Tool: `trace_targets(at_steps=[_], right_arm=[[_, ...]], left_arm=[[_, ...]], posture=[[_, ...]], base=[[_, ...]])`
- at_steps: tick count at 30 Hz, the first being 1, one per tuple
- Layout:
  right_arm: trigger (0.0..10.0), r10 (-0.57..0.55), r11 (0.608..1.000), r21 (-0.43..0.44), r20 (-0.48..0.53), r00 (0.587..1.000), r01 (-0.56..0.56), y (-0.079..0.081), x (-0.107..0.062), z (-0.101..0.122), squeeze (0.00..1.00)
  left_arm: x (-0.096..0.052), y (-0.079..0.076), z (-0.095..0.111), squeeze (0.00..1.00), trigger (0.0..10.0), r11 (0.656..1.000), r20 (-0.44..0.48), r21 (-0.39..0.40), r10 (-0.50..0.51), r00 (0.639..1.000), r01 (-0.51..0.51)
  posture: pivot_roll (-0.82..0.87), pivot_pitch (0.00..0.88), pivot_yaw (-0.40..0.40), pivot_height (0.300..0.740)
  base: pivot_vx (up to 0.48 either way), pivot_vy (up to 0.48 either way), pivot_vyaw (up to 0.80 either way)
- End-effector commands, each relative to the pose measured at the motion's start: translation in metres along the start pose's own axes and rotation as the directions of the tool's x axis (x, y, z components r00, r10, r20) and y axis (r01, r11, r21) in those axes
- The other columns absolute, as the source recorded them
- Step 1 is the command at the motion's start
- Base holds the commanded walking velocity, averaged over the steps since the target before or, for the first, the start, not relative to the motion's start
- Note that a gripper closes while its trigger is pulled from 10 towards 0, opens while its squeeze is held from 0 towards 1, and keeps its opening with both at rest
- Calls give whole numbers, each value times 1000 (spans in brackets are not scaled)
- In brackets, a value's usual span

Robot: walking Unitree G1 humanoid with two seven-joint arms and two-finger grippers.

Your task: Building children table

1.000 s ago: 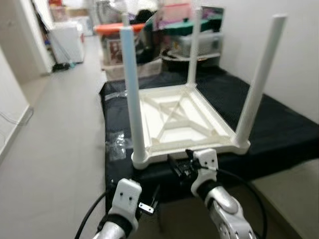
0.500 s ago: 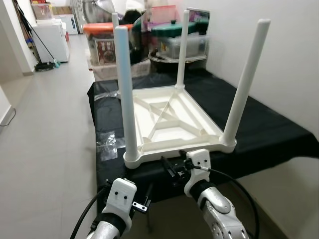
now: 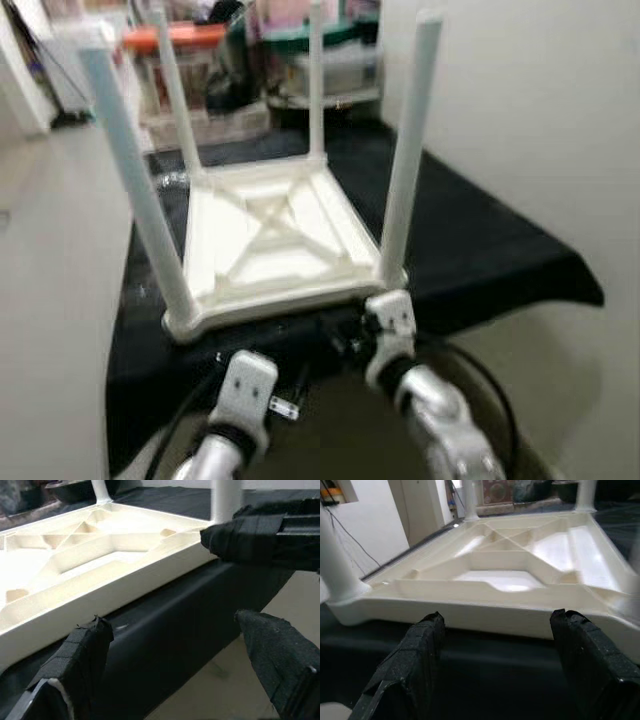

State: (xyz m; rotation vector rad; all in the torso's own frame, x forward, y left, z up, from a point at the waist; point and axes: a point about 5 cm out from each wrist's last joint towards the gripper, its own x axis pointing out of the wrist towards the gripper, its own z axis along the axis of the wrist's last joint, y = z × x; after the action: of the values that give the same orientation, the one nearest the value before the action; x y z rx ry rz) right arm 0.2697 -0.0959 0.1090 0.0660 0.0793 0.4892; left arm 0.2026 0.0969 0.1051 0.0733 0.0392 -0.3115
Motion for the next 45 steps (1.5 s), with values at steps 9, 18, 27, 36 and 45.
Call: trace_targets(at_steps=[9,18,27,36,45], right_arm=[[10000,43,999,-4,-4,999,-43,3,-1,-1,0],[10000,64,998,-2,-6,998,-64,5,-1,-1,0],[10000,111,994,-25,20,994,-111,11,-2,4,0],[10000,122,992,-43,12,992,-121,12,-1,3,0],[10000,72,996,-52,2,997,-72,4,0,2,0]], left_arm=[[-1,-4,-4,0,10000,1000,-16,-14,-9,1000,9],[-1,-1,-4,0,10000,999,-17,-50,14,1000,-15],[0,0,-3,0,10000,998,-15,-57,21,1000,-22],[0,0,-2,0,10000,998,-14,-51,21,1000,-22],[0,2,-1,0,10000,998,-7,-48,31,999,-32]], posture=[[-80,0,12,740],[-80,0,13,740],[-81,0,7,740],[-80,0,7,740],[-79,0,6,740]], base=[[118,-417,0],[327,-30,0],[0,0,89],[0,0,800],[0,0,767]])
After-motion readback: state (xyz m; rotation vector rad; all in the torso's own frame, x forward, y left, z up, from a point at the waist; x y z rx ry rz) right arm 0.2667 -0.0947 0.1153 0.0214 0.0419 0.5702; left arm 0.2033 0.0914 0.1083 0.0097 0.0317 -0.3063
